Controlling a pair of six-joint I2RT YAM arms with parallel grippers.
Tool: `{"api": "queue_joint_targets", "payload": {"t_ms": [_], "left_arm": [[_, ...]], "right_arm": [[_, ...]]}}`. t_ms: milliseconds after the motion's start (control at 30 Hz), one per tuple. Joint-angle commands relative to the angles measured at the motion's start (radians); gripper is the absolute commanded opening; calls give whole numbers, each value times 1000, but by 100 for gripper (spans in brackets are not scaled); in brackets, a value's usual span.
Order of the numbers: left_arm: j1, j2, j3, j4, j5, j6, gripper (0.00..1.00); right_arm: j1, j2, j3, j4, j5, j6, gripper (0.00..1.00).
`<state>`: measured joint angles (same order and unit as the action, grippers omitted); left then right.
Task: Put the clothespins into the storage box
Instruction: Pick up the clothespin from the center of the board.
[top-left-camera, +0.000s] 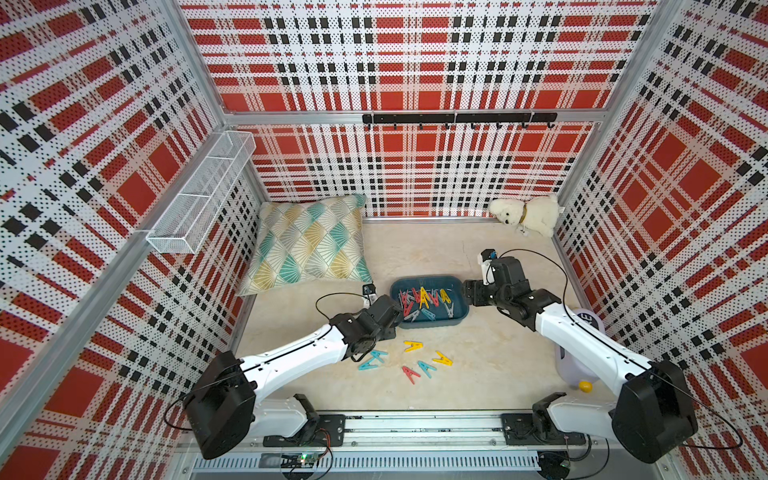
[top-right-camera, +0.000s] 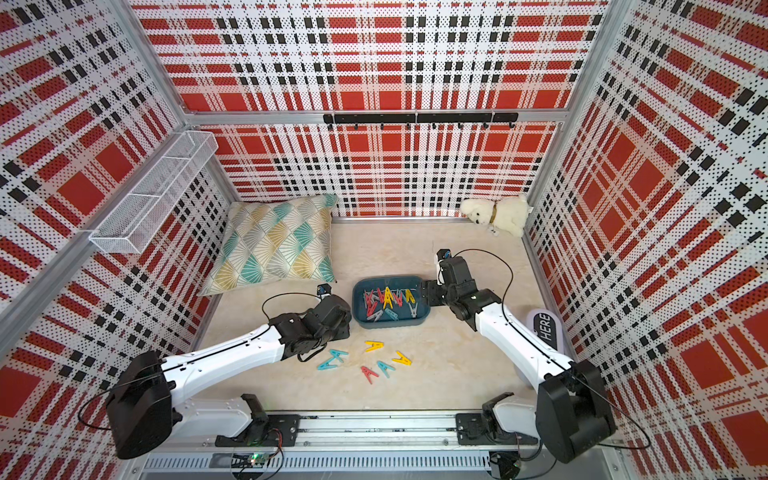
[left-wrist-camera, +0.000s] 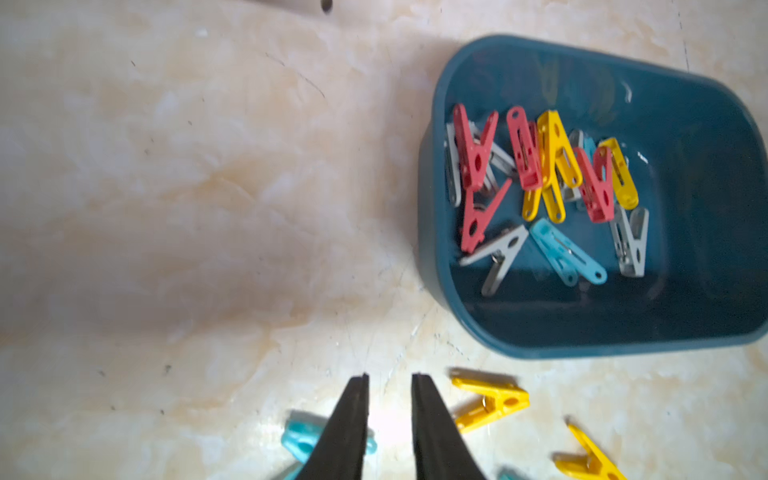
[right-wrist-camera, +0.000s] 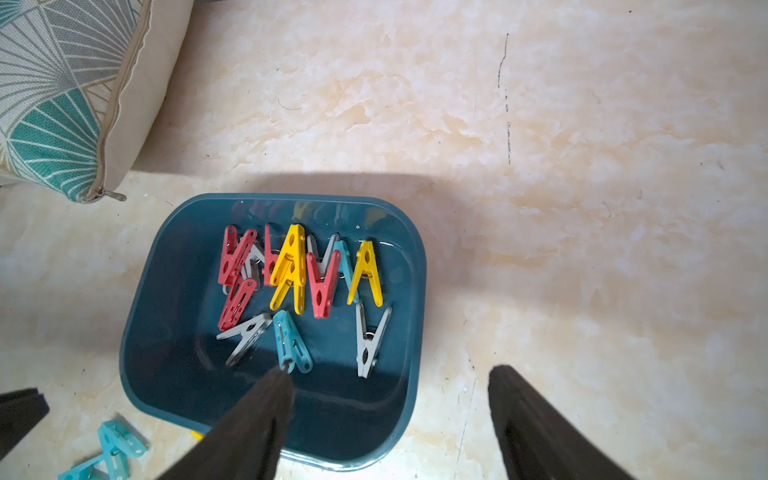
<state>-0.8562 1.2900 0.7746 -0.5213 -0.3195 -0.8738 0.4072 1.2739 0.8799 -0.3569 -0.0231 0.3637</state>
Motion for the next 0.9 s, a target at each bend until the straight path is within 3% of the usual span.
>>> {"api": "queue_joint_targets", "payload": {"t_ms": [0, 333, 533, 867], "left_arm": [[-47, 8, -25, -76, 9, -33, 24], [-220, 89, -31, -193, -47, -101, 25], [-202, 44, -47, -210, -93, -136, 26], [-119, -30, -149, -217, -59, -140, 29]], "right_arm": [[-5, -1, 7, 29, -9, -5, 82], [-1, 3, -1, 43, -21, 0, 82], [4, 2, 1, 40, -19, -2, 82], [5, -10, -7, 35, -9, -2, 82]]}}
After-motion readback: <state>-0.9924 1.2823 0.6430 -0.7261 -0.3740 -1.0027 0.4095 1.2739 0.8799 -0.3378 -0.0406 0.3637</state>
